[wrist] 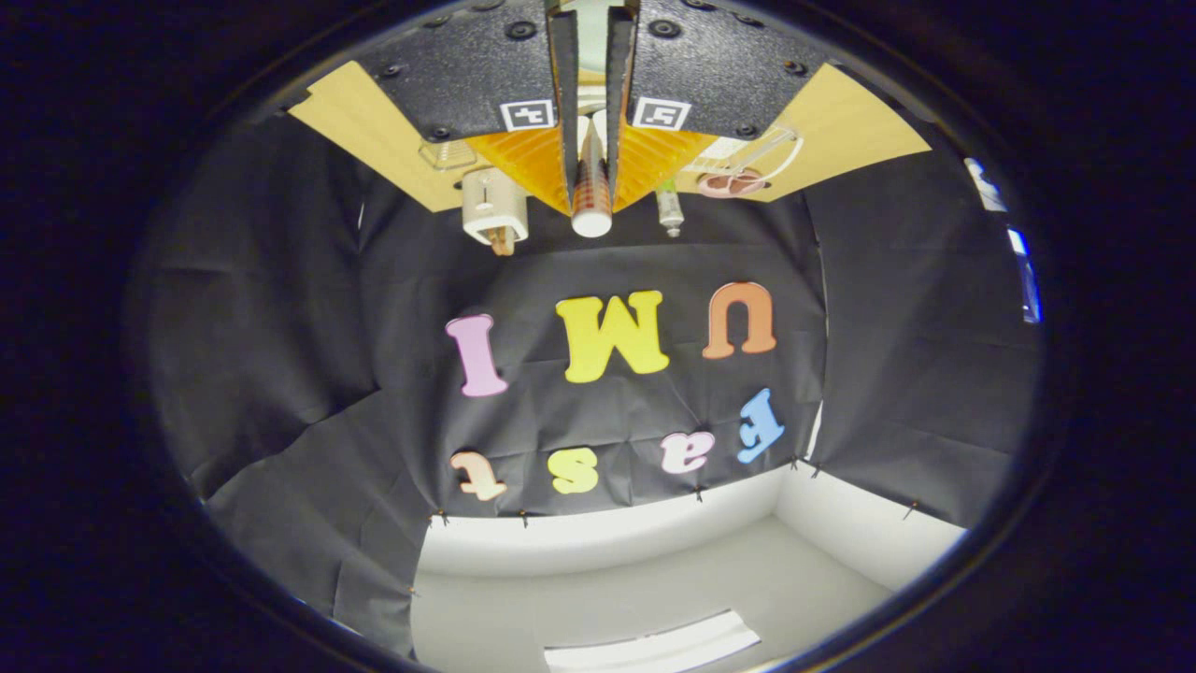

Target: Take the plate from the dish rack, then take the spoon from the basket and place it into the plate.

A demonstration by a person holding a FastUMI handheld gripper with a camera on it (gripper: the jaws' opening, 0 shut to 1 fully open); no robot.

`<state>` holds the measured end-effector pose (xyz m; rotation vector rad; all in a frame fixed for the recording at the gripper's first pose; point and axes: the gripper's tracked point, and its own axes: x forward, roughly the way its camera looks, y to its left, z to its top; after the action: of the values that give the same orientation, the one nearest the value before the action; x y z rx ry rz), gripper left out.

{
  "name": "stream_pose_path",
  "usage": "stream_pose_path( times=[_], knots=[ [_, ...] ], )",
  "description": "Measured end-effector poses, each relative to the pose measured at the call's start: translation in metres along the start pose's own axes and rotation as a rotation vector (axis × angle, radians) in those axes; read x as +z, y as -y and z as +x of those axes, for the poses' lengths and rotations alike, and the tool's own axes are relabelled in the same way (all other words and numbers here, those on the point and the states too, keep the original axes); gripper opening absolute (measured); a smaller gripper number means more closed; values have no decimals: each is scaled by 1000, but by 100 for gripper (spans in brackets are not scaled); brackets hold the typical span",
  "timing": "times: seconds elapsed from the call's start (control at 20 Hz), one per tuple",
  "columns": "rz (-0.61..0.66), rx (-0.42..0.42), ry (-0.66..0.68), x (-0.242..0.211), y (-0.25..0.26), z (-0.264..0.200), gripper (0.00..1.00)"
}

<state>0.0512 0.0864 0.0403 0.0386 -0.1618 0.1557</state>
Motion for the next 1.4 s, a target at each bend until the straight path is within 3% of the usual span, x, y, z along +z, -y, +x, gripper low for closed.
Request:
stream_pose_path(
  times=[0.4,0.5,0.8,1.05,1.25,1.4],
  knots=[
    [28,93,-278,-118,-69,16,18],
    [52,126,-332,-132,-80,23,18],
    [35,100,-377,-156,-63,36,21],
    [-19,29,-344,-146,-33,43,41],
    [-57,-23,-293,-127,-3,38,82],
    [-56,-45,-253,-107,15,26,95]
  ],
)
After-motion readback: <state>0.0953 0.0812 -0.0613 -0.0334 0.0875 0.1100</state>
